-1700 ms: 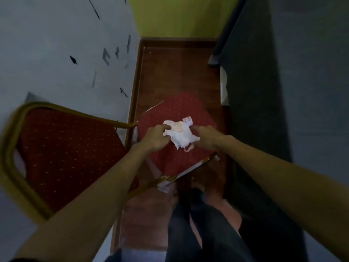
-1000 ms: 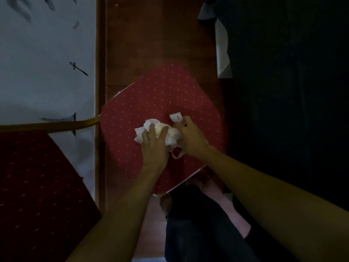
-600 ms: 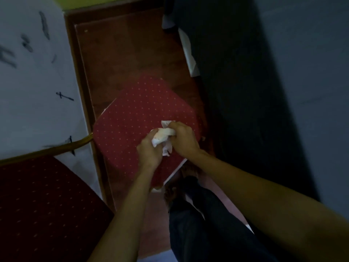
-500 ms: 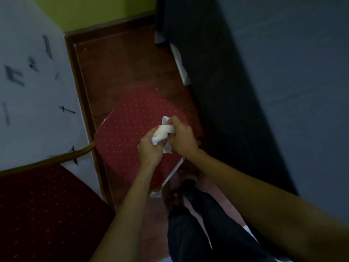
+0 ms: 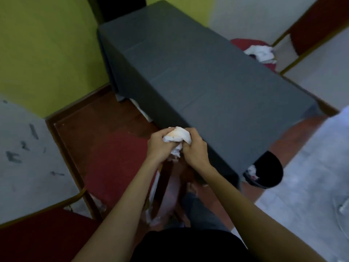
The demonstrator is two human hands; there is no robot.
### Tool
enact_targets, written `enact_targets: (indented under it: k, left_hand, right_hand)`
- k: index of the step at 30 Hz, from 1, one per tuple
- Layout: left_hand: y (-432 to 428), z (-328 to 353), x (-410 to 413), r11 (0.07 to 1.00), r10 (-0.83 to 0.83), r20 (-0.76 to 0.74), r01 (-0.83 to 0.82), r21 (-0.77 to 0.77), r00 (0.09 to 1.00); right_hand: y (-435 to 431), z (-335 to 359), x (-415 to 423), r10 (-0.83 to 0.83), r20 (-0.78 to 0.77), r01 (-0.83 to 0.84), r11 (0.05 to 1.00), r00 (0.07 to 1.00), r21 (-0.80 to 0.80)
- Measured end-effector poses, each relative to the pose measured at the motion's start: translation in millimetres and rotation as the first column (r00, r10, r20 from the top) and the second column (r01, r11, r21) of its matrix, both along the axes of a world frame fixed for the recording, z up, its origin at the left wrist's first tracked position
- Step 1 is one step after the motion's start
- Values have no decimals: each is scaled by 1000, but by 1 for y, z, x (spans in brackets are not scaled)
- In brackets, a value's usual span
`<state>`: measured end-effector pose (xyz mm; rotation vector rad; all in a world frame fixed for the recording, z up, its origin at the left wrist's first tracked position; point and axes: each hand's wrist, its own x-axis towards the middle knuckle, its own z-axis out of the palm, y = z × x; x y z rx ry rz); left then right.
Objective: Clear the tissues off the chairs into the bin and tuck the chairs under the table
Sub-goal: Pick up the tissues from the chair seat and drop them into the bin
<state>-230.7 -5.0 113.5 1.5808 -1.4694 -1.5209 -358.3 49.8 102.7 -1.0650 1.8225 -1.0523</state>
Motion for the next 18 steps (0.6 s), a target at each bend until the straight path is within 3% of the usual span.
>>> enact_targets:
  k: [9, 16, 18]
  left_hand:
    - [39, 10, -147, 920, -390, 1, 390, -36, 921]
    - [75, -18, -279, 880, -469, -107, 475, 30, 877]
    - [88, -31, -319, 871, -480, -110, 488, 62, 871]
  right_hand:
    - [82, 18, -136, -347, -40, 349, 936, 937, 40]
    - [127, -18, -248, -584, 141, 568, 811, 799, 138]
    - [141, -29, -283, -611, 126, 590, 789, 781, 168]
